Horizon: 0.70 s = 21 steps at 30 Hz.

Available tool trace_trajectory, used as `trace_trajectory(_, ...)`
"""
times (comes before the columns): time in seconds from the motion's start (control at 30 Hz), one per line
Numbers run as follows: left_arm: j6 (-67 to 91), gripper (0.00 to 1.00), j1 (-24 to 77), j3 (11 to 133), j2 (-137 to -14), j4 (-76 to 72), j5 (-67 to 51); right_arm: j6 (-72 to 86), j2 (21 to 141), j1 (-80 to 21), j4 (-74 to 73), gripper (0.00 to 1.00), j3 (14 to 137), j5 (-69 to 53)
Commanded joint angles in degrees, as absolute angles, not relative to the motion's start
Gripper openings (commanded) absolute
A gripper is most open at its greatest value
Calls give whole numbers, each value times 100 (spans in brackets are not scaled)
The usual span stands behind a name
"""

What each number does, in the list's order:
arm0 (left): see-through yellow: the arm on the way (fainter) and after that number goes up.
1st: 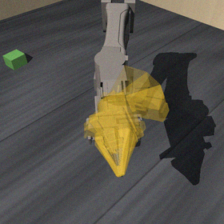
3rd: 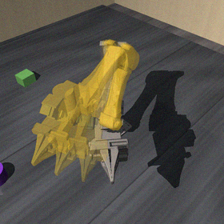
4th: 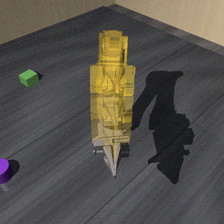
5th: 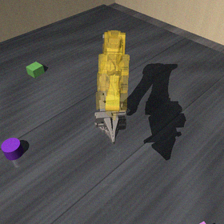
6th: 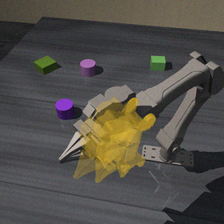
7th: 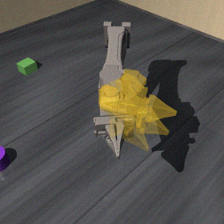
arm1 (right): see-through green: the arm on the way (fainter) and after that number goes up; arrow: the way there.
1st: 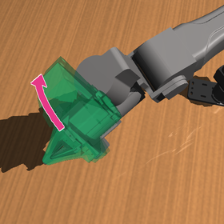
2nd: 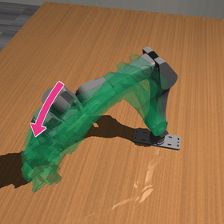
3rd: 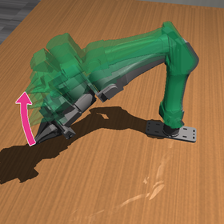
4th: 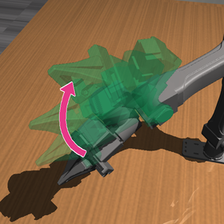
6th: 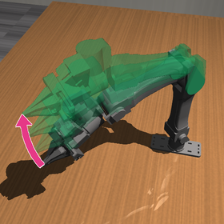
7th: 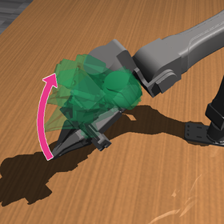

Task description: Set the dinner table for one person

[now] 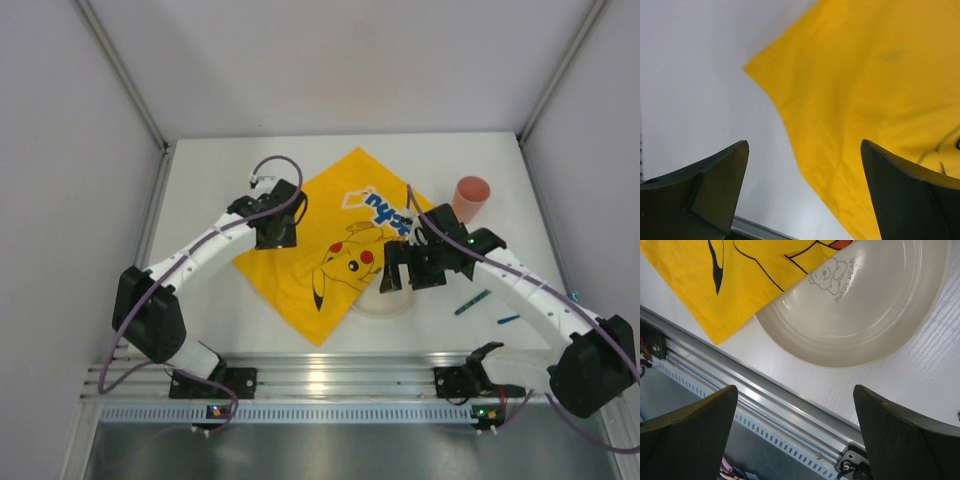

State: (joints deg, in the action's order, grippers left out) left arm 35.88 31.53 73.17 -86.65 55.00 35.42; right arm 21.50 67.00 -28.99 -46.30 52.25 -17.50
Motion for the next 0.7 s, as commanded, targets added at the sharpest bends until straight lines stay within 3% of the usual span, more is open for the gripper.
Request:
trace_trajectory(0.0,3437,99,3637,7198,-8920,4450,2576,2057,6820,-2865,-4421,100,5554,-1846)
trace_trajectory(0.17,3551,99,3613,7427,-10001,4254,2391,1934,7118,-2865,-4447,100,6010,-1749)
trace_trajectory(0.4,3384,97,2428,6891,-10423,3060,1145,1916,7900,-2856,-4658,100,7188,-1784)
trace_trajectory(0.67,2769,97,1530,8023,-11829,2979,625,1855,8630,-2856,-4755,100,7742,-1758)
